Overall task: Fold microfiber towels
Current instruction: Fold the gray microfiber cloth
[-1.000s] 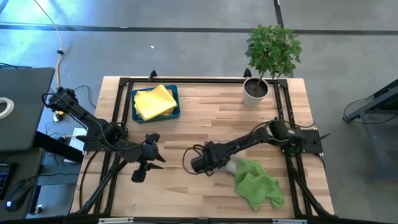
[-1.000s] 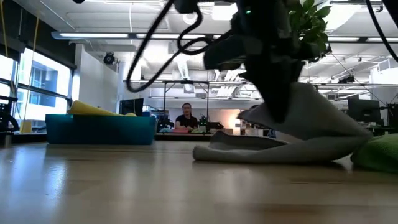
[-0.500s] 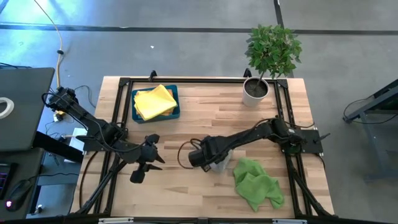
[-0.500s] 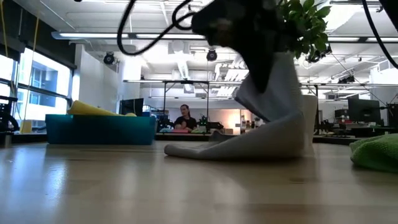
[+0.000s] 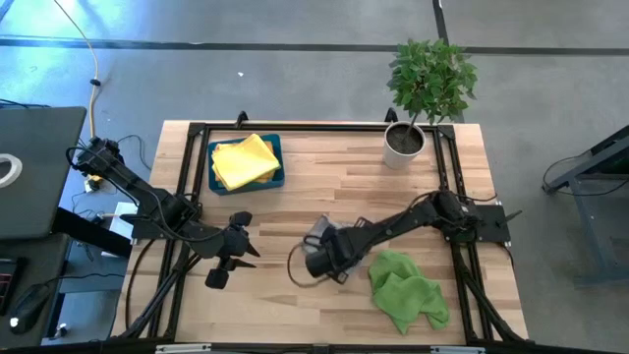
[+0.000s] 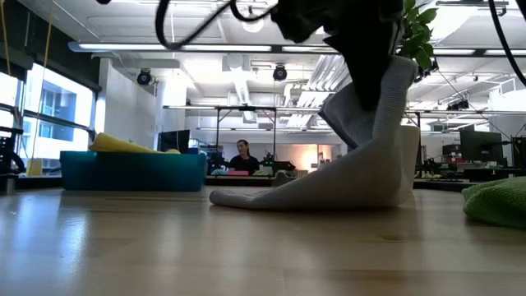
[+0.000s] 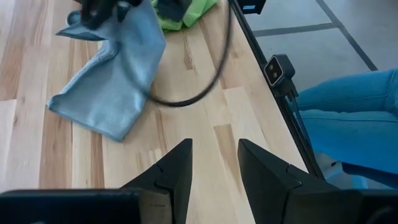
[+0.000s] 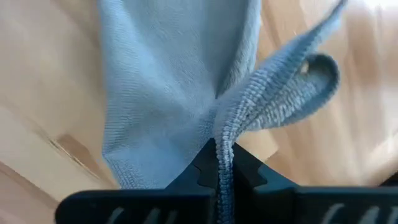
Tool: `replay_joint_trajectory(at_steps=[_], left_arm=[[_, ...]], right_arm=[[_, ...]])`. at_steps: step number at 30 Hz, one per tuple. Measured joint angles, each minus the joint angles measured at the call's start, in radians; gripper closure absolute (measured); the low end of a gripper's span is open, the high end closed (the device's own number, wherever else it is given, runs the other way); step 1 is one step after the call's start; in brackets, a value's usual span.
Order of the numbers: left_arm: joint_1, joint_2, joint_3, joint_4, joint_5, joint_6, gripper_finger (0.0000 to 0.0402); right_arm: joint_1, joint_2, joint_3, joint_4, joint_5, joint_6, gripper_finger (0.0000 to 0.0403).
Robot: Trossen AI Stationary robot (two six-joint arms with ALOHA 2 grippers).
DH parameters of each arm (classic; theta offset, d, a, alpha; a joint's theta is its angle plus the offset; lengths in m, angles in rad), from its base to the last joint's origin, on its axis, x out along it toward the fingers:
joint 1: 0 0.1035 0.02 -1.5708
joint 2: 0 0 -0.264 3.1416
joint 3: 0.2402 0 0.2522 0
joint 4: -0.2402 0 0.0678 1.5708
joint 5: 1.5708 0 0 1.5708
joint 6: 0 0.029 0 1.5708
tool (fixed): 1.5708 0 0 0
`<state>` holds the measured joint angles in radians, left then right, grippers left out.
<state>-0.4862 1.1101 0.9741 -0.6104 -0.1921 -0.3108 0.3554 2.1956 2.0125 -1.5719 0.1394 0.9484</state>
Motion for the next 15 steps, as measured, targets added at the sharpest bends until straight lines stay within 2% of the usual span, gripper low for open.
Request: replay_joint_trajectory(at_steps=[3, 7, 11, 15], left_arm=[[0.000, 0.000, 0.000, 0.001, 0.000, -0.007, 0.0282], [0.000, 0.000, 0.000, 0.009, -0.001, -0.027, 0.0282], [0.002, 0.000, 0.000, 0.011, -0.001, -0.030, 0.0282], [0.003, 0.000, 0.000, 0.022, -0.016, -0.030, 0.0282]], right_arm=[[0.020, -0.002, -0.014, 0.003, 0.058, -0.098, 0.0402], [0.018, -0.025, -0.102, 0.002, 0.061, -0.119, 0.0402], [0.014, -0.100, -0.277, 0.000, 0.058, -0.126, 0.0402], [-0.002, -0.255, -0.483, 0.000, 0.070, -0.065, 0.0402]])
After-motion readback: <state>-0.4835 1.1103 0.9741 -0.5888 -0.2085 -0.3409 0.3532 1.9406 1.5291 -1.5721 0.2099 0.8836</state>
